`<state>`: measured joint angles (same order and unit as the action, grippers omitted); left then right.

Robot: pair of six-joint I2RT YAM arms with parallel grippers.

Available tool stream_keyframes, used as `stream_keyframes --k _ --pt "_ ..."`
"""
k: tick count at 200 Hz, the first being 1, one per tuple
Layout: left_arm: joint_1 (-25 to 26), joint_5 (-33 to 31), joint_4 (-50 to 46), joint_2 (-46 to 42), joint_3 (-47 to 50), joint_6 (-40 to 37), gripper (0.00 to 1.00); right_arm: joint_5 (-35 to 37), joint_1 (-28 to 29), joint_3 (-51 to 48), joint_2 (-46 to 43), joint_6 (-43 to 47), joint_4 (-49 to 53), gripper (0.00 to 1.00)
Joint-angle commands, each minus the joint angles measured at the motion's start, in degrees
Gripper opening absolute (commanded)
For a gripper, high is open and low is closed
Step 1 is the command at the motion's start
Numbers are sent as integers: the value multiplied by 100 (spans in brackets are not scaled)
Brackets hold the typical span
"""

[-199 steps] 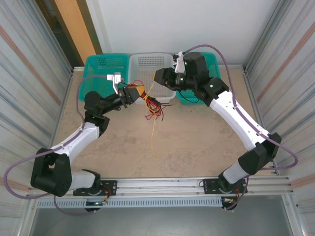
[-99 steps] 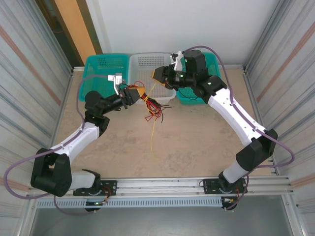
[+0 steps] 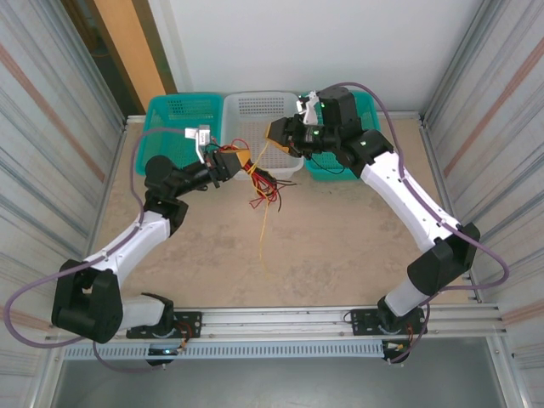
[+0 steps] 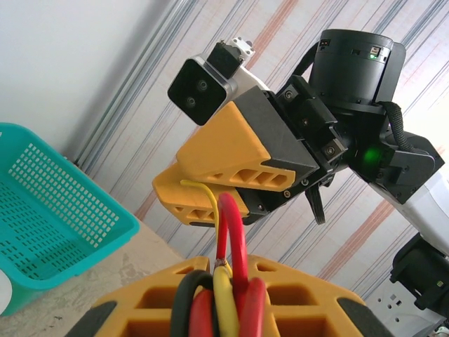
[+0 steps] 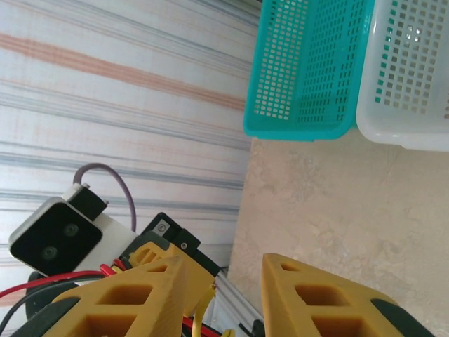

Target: Untangle the cables

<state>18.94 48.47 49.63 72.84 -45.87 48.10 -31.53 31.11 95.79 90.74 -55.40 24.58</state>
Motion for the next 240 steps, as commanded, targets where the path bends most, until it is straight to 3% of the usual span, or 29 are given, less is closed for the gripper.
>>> stream_keyframes --k 1,55,77,85,108,138,156,181,214,240 --pt "3 84 104 -165 -218 -125 0 -188 6 123 98 -14 32 31" --pt "-2 -116 -256 -173 -235 -335 0 -413 21 229 181 -66 -187 0" --pt "-2 -480 -721 -213 -269 -564 0 -425 73 244 134 -21 -229 0" --pt "3 -920 -1267 -264 -344 -732 0 -348 132 239 91 66 -228 0" --pt "13 -2250 -2584 -292 -645 -716 0 434 549 190 -207 671 -146 0" --pt "-14 -3277 -2817 -253 -619 434 0 2130 1438 -518 -812 1472 -525 0" --pt "6 -3901 -2766 -296 -467 1069 0 2694 2028 -1191 -1139 1813 -1196 0" --pt "-22 -4307 -2117 -223 -243 1879 0 3304 2733 -2064 -1275 1877 -1889 0" --pt "45 -4837 -1094 -86 -17 2859 0 3616 3074 -3250 -1153 1215 -2711 0" --pt "258 -5028 -67 254 -18 3409 0 3683 3274 -3542 -728 990 -2908 0"
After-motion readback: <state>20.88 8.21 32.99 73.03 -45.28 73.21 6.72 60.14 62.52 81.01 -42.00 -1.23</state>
